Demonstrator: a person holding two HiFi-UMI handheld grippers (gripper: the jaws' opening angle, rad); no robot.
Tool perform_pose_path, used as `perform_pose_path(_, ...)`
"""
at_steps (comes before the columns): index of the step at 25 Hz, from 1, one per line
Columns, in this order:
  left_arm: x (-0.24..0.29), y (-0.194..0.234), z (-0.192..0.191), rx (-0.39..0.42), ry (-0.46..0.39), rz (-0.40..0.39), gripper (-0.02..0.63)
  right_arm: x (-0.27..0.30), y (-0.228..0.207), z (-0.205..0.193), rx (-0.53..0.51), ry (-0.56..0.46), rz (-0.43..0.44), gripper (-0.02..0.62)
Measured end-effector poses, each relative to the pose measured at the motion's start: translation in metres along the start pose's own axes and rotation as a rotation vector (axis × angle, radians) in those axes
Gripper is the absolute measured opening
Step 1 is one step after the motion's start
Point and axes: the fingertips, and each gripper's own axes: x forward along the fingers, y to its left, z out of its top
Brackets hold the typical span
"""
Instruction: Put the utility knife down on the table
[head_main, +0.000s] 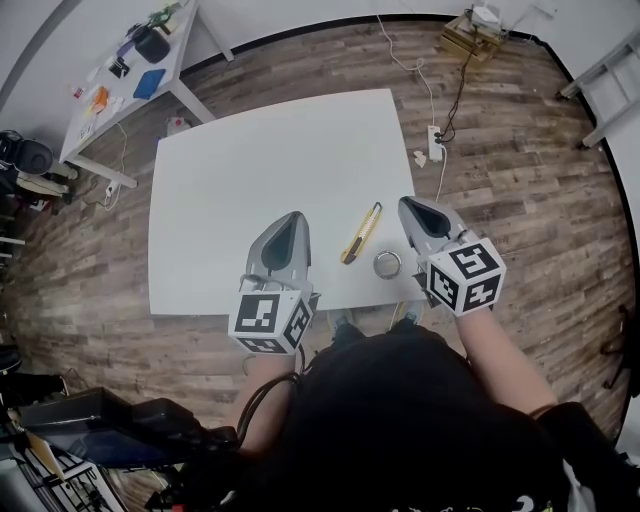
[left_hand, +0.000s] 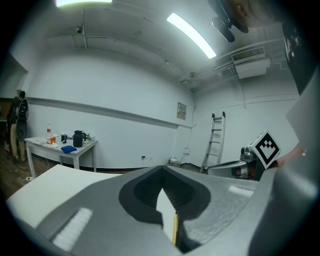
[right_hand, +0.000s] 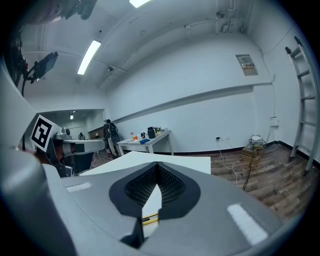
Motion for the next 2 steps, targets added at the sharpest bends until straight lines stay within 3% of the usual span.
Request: perform_pose_path(2,0.001,-0.0012,-0.0003,0.001,0.004,-0.003,0.0,0.0001,-0.0015,0.0016,0.001,-0.002,-0.002,0.023)
